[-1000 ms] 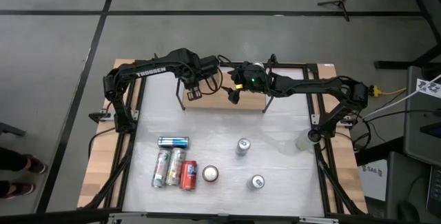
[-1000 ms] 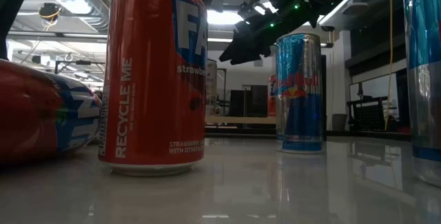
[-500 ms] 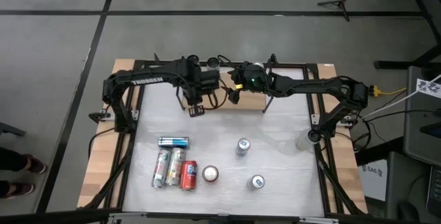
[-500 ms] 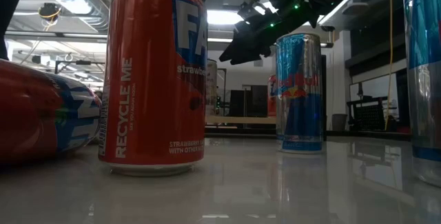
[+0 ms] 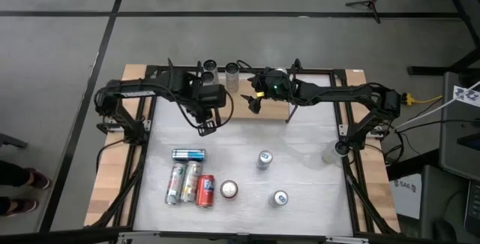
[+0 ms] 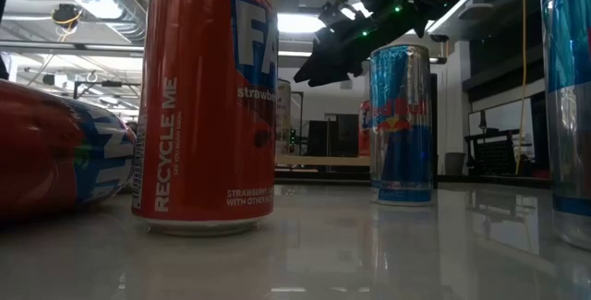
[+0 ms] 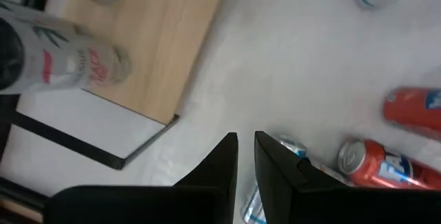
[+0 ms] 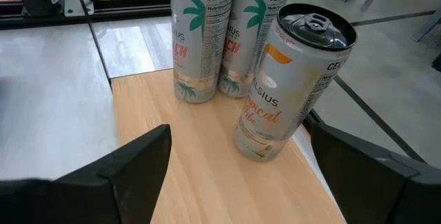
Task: Place canned beverage on shelf
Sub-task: Put the top right blue soda can on the shelf
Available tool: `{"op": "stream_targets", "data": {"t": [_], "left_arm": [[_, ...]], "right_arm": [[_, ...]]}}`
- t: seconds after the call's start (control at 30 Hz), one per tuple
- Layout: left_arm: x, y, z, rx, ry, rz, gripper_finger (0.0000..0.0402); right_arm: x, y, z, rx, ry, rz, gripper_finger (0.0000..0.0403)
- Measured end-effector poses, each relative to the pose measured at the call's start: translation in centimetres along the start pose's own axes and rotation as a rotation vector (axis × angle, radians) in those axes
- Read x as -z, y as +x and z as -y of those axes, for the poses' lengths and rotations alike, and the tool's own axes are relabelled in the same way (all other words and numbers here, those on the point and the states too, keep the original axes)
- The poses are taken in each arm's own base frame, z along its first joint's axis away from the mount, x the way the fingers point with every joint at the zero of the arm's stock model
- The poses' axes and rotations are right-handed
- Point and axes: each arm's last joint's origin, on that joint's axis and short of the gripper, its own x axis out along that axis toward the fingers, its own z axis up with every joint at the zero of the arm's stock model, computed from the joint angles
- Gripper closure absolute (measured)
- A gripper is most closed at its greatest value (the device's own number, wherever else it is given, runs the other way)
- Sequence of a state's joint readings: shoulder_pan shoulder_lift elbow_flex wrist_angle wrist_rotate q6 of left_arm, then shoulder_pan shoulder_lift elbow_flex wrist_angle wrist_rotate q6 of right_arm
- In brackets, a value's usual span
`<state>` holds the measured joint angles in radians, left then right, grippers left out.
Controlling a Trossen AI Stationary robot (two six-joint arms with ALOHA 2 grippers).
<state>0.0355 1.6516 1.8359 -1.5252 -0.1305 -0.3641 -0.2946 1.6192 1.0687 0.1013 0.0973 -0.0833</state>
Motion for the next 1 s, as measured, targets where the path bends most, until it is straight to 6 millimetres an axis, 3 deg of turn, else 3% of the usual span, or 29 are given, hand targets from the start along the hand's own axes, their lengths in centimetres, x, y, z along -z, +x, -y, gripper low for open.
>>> {"op": "stream_targets", "data": {"t": [0.23,0.53,0.63,0.73,1.0], "left_arm": [[0.3,0.2,0.1,0.026,0.015,-0.06,0.0356],[0.2,0.3,-0.5,-0.013,0.015,-0.055,0.0273],[0.1,0.2,-0.8,-0.062,0.103,-0.038,0.0252],[0.2,0.1,-0.8,-0.048,0.207,-0.04,0.0243],[0.8,-1.5,-2.4,-0.066,0.202,0.072,0.0243]], "right_arm": [[-1.1,-1.6,-0.2,-0.141,0.018,0.042,0.0056],[-3.0,-6.2,-0.1,-0.329,0.022,0.084,0.0056],[-3.5,-7.5,-0.3,-0.419,0.019,0.102,0.0056],[-4.0,-8.7,-1.0,-0.511,0.021,0.128,0.0056],[-5.1,-11.9,-4.3,-0.671,-0.027,0.124,0.0056]]}}
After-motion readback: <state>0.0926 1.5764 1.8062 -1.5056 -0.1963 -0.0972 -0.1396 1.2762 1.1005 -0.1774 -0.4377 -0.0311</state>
